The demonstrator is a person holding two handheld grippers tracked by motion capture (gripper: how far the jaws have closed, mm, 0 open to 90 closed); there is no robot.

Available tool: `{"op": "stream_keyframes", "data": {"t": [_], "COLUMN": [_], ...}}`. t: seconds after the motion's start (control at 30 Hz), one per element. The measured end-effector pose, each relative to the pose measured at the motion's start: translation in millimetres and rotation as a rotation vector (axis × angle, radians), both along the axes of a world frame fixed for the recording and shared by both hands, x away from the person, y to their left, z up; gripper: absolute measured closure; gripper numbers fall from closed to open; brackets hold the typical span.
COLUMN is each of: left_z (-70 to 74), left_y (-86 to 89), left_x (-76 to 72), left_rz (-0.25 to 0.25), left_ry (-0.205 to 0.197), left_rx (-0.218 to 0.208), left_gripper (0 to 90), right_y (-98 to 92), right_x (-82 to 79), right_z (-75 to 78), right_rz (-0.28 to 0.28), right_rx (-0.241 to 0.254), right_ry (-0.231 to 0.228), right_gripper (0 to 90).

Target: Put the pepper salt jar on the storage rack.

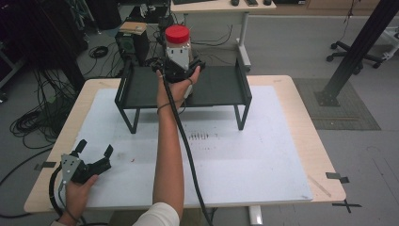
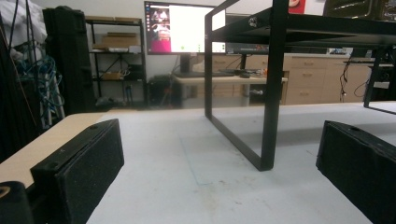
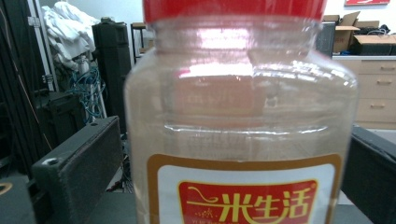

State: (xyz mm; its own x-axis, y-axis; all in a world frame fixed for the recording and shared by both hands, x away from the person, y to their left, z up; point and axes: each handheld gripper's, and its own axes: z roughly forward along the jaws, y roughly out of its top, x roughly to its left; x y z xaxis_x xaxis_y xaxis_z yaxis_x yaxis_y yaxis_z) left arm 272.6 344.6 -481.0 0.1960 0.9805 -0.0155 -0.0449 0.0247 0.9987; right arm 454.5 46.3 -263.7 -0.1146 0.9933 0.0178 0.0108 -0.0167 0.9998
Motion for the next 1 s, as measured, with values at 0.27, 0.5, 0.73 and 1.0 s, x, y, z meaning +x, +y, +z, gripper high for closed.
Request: {"op": "stream_keyframes", "data": {"t": [0.27,0.5,0.73,1.0], "left_z": [0.0,0.0,0.0,0.0], "left_y": [-0.2,-0.3,-0.4,-0.5], "left_x": [0.1,0.0,0.0,0.0], "left_rz": [0.002,0.003,0.003,0.006], "left_ry": [-0.001,-0.001,-0.001,0.000], "left_rx": [-0.001,0.001,0.002,0.003], "left_gripper": [1.2,1.2,1.2,1.2], "right_y": [2.8,-1.9,-8.0,-13.2], "right_x": [-9.3,-19.3,-30.1,-50.3], "right_z": [4.7,-0.3,-3.9,-3.1], "right_rz": [0.021,0.037,0.051,0.113], "right_rx": [-0.009,0.020,0.023,0.023], "right_ry": [0.003,-0.008,-0.013,-0.036], "right_gripper": [0.0,0.0,0.0,0.0]}}
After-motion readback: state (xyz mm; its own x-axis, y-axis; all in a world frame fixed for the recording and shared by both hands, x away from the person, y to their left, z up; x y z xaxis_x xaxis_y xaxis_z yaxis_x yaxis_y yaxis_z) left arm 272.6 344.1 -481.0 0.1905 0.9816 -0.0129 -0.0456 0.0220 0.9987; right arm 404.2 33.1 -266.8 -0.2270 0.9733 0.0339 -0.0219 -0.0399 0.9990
